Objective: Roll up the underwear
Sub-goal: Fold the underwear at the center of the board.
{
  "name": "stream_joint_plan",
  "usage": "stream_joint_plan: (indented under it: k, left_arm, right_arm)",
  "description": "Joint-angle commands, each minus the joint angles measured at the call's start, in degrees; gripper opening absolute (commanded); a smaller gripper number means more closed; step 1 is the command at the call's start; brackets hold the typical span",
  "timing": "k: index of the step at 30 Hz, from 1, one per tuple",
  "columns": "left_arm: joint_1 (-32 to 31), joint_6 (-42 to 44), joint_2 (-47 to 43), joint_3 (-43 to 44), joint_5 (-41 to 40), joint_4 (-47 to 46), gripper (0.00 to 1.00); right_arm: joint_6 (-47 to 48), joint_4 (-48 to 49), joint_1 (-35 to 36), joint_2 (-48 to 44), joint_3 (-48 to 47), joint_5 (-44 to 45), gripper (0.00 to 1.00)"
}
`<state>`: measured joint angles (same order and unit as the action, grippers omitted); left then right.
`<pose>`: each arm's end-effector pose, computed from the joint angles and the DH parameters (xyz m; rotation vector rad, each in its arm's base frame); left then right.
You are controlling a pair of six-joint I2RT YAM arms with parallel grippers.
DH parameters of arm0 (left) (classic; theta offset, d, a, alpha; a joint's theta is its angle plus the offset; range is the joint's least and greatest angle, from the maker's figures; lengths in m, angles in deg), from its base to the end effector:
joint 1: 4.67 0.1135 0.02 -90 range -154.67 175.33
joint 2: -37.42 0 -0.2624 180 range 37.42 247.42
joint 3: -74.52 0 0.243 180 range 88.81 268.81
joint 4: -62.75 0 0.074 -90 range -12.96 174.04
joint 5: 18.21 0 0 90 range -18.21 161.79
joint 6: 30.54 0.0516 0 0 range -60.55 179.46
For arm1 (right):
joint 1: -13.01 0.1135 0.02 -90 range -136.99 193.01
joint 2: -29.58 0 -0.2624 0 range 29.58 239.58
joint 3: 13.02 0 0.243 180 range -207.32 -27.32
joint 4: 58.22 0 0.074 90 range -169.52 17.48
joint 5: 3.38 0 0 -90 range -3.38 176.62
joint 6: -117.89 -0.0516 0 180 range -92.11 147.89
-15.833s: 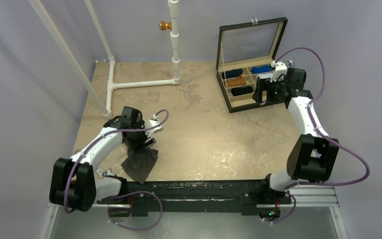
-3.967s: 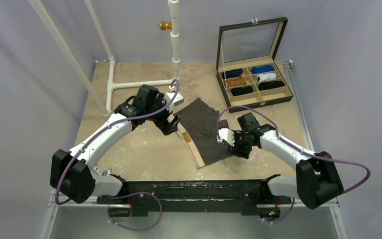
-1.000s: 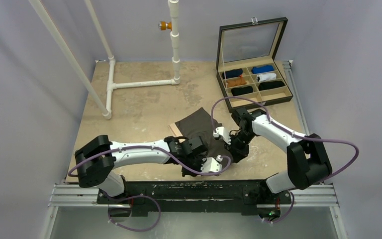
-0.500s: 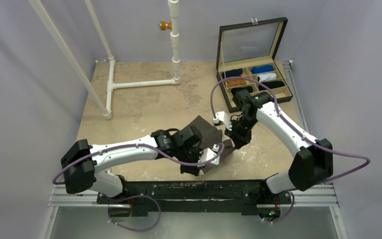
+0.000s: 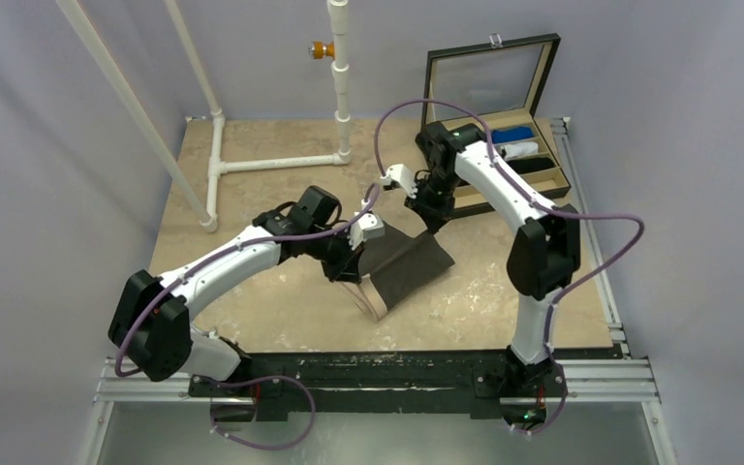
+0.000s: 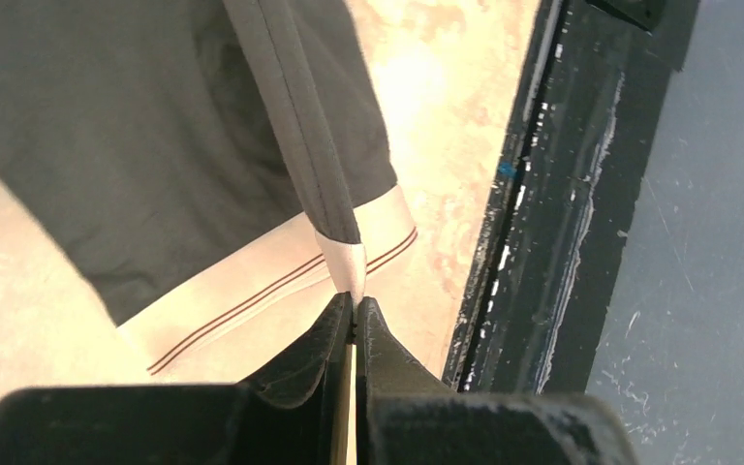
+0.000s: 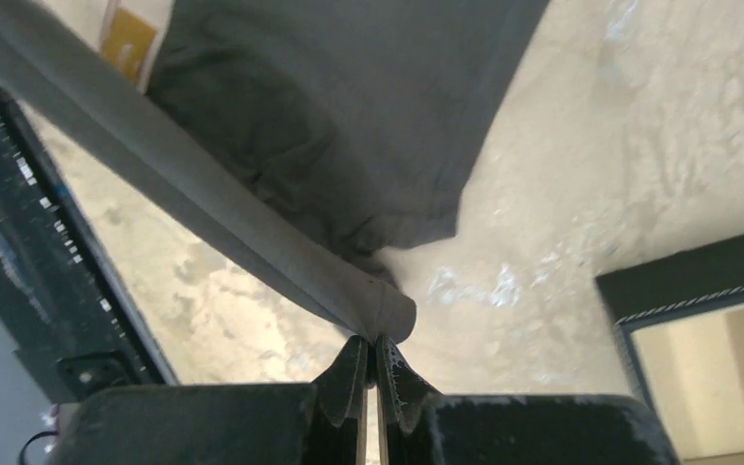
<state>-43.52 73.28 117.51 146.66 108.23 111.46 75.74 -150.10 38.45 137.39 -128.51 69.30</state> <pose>0.1980 -0.1989 0.2419 1.3523 2.1671 -0.9819 0.3127 0.1657 0.2732 -1.7827 2.3582 0.4126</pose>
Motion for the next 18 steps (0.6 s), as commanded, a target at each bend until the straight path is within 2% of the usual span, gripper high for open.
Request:
stream_joint_plan:
  k: [1,6,10,18]
  left_arm:
    - [4.2,-2.7,1.3,0.3,1.0,1.1,0.00]
    - [8.0,-3.9,3.0,0.3,-2.6,1.4,0.00]
    - [9.7,-4.8,5.1,0.3,-5.2,1.6,0.00]
    - [11.8,-7.3,9.7,2.0,-10.6,2.2,0.00]
  right_arm:
    - [-1.9,-1.2,2.6,6.5,-10.1,3.8,0.00]
    - [-3.8,-1.2,4.8,15.1,-19.9,4.9,0.00]
    - [-4.4,-1.1,6.2,19.9,-24.2,5.3,0.00]
    - [-6.4,5.0,7.7,24.6,-23.7,6.6,0.01]
